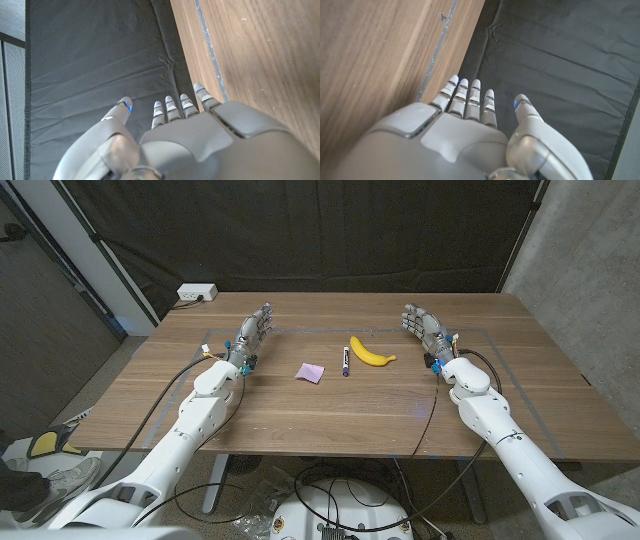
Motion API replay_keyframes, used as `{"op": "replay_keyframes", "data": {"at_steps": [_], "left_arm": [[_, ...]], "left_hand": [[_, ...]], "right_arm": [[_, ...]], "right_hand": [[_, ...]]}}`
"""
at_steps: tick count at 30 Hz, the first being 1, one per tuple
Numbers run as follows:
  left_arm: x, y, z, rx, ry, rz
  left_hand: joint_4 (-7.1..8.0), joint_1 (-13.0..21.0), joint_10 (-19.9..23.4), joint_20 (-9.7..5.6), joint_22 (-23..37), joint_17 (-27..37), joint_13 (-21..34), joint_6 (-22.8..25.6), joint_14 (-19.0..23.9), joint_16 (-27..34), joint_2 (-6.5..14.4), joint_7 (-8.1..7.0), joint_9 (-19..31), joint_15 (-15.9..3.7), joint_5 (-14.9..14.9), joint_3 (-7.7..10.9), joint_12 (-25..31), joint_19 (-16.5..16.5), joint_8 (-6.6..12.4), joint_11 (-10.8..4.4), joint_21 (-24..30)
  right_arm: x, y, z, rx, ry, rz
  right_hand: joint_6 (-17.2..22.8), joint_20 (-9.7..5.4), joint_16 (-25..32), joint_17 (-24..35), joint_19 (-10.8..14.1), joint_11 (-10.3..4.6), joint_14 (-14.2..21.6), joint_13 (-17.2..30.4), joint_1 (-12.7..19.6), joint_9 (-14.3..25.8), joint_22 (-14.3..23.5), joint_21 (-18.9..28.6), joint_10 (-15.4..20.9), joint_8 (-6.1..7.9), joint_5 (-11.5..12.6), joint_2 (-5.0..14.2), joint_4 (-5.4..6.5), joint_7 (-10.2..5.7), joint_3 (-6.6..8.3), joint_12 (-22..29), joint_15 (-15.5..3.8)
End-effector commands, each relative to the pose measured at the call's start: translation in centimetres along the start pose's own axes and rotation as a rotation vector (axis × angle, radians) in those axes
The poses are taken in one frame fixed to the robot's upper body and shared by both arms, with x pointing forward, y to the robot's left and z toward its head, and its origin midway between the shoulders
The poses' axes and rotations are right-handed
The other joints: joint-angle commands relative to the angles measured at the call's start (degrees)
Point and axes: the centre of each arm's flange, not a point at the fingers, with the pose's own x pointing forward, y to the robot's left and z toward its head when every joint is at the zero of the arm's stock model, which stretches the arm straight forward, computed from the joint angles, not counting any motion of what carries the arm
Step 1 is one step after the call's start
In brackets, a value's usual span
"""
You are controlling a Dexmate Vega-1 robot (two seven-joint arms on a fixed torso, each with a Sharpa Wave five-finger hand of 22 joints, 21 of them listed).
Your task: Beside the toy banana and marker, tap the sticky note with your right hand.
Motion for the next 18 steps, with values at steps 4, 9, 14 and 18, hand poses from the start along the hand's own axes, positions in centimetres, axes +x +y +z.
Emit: {"op": "replay_keyframes", "data": {"at_steps": [4, 9, 14, 18], "left_arm": [[0.3, 0.3, -0.3, -0.012, 0.016, -0.016], [0.4, 0.3, -0.3, -0.015, 0.013, -0.018], [0.3, 0.2, -0.3, -0.015, 0.014, -0.023], [0.2, 0.2, -0.3, -0.015, 0.015, -0.022]], "left_hand": [[0.39, -0.2, -0.6, 1.02, 0.2, 0.2, 0.2, -0.6, -0.1, 0.2, 0.1, -0.57, 0.2, 0.41, 0.2, -0.2, -0.1, 0.0, -0.07, -0.08, 0.0], [0.5, -0.4, -0.7, 1.35, 0.2, 0.2, 0.2, -0.8, 0.1, 0.2, 0.1, -0.57, 0.3, 0.93, 0.2, -0.29, -0.1, 0.0, -0.04, -0.08, -0.1], [0.61, -0.5, -0.8, 1.45, 0.2, 0.3, 0.2, -0.8, 0.2, 0.3, 0.1, -0.46, 0.3, 1.16, 0.2, -0.36, 0.0, 0.0, 0.03, -0.16, -0.1], [0.71, -0.6, -0.9, 1.48, 0.3, 0.3, 0.2, -1.1, 0.4, 0.3, 0.1, -0.5, 0.3, 1.42, 0.2, -0.43, 0.0, 0.0, 0.0, 0.18, -0.1]], "right_arm": [[-0.5, 2.7, 2.6, -0.257, -0.004, 0.009], [-0.4, 4.0, 3.7, -0.357, -0.027, 0.037], [-0.2, 5.3, 4.7, -0.468, -0.042, 0.08], [0.0, 6.4, 5.4, -0.55, -0.055, 0.111]], "right_hand": [[1.1, -0.58, -0.2, 0.2, 0.5, -0.14, 0.6, 0.2, 0.5, 0.2, 0.1, 0.7, 1.0, 0.49, 0.5, 0.82, 0.1, -0.05, 0.89, 0.4, -0.02], [1.8, -0.74, -0.3, 0.2, 0.6, -0.38, 0.7, 0.2, 0.9, 0.2, 0.2, 0.7, 1.3, 0.62, 0.6, 0.89, 0.08, -0.07, 1.32, 0.4, -0.21], [3.0, -0.9, -0.4, 0.2, 0.7, -0.52, 0.9, 0.2, 1.4, 0.2, 0.2, 0.8, 2.3, 0.85, 0.6, 0.8, 0.08, -0.07, 1.71, 0.6, -0.63], [3.4, -0.98, -0.4, 0.2, 0.8, -0.72, 1.0, 0.2, 1.6, 0.2, 0.2, 0.9, 2.5, 0.91, 0.6, 0.83, 0.03, -0.16, 1.85, 0.6, -0.87]]}}
